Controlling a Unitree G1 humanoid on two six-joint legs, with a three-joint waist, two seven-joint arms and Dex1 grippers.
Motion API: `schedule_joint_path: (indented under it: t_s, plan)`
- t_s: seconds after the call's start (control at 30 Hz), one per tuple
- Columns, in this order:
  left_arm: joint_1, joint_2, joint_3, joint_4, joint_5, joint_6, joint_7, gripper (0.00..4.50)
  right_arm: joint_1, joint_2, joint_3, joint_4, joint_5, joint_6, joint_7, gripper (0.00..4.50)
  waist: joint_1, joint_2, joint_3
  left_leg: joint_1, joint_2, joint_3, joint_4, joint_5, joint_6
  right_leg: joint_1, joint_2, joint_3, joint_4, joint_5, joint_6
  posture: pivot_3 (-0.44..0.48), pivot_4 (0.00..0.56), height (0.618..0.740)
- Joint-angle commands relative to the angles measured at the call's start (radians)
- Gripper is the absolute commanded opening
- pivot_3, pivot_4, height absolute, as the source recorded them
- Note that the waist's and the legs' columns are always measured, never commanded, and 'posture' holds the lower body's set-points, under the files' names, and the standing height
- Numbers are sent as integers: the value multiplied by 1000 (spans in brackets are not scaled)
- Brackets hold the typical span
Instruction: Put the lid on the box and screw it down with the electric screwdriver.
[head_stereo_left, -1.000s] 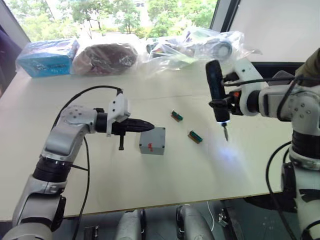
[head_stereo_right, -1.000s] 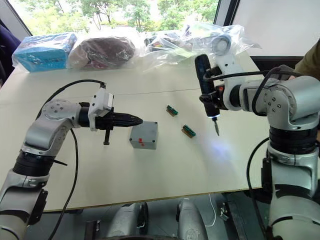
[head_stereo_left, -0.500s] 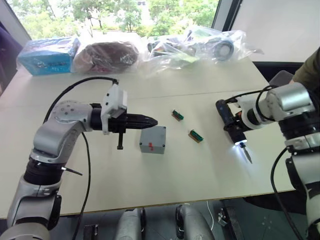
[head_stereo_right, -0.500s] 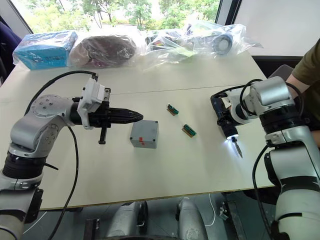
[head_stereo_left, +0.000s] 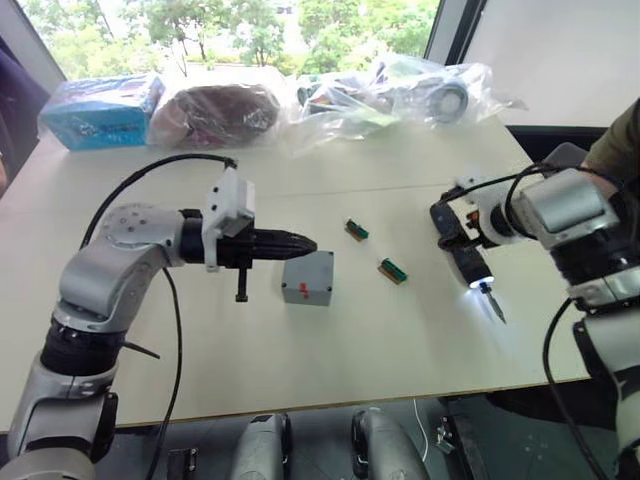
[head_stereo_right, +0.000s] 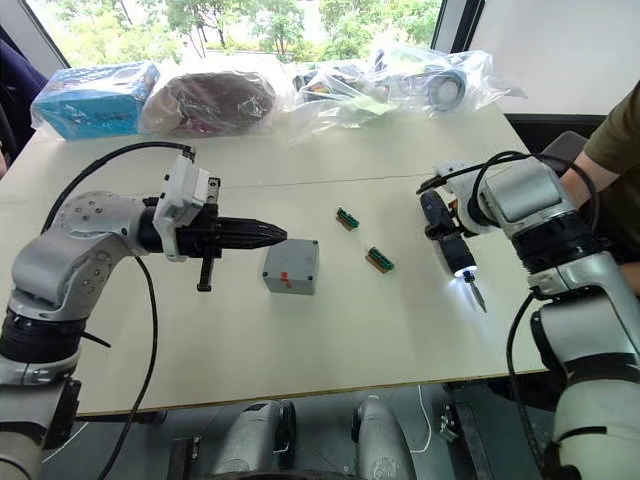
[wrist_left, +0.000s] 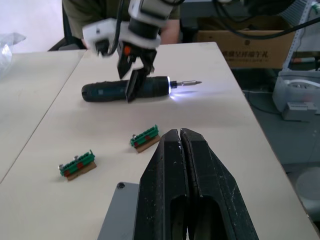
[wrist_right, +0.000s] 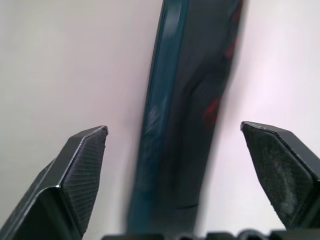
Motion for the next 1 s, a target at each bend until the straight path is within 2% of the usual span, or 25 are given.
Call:
schedule_joint_path:
  t_s: [0.03,0.17,0.33,0.43,0.47,0.8,1.0]
  plan:
    - [-15,17,28,16,34,-24,40,0,13,-6,-133,-222,10,-102,20,4445,-4,0,0,0,0,0,0,0,0,0,0,0,0,0,0,0,150,740]
    - [-11,29,22,66,75,-58,44,0,128,83,-253,-443,99,-124,37,3446,-3,0,0,1,1,1,-1,0,0,0,2,-1,1,0,0,0,150,740]
    - [17,43,10,152,124,-95,29,0,296,177,-216,-634,98,-173,10,1571,4,-1,0,2,1,0,0,1,-2,1,1,-1,1,0,0,0,150,740]
    - [52,55,-4,209,161,-138,8,0,375,214,-194,-685,97,-179,-4,320,2,-1,0,1,0,1,2,1,-3,2,0,-1,1,0,1,0,150,740]
    - [60,52,-5,226,167,-146,4,0,396,222,-185,-693,90,-186,-11,54,2,-1,0,1,0,1,3,1,-2,3,0,-1,1,1,1,0,150,740]
    - [97,-2,-77,407,289,-292,-2,0,470,284,-112,-692,58,-213,-23,54,2,-1,-1,1,0,0,8,1,-2,4,0,-1,4,1,1,0,150,740]
    - [60,-83,-128,518,348,-397,-9,0,502,301,-87,-713,85,-208,23,54,4,-2,-1,1,0,0,9,1,-2,4,0,-1,5,1,1,0,150,740]
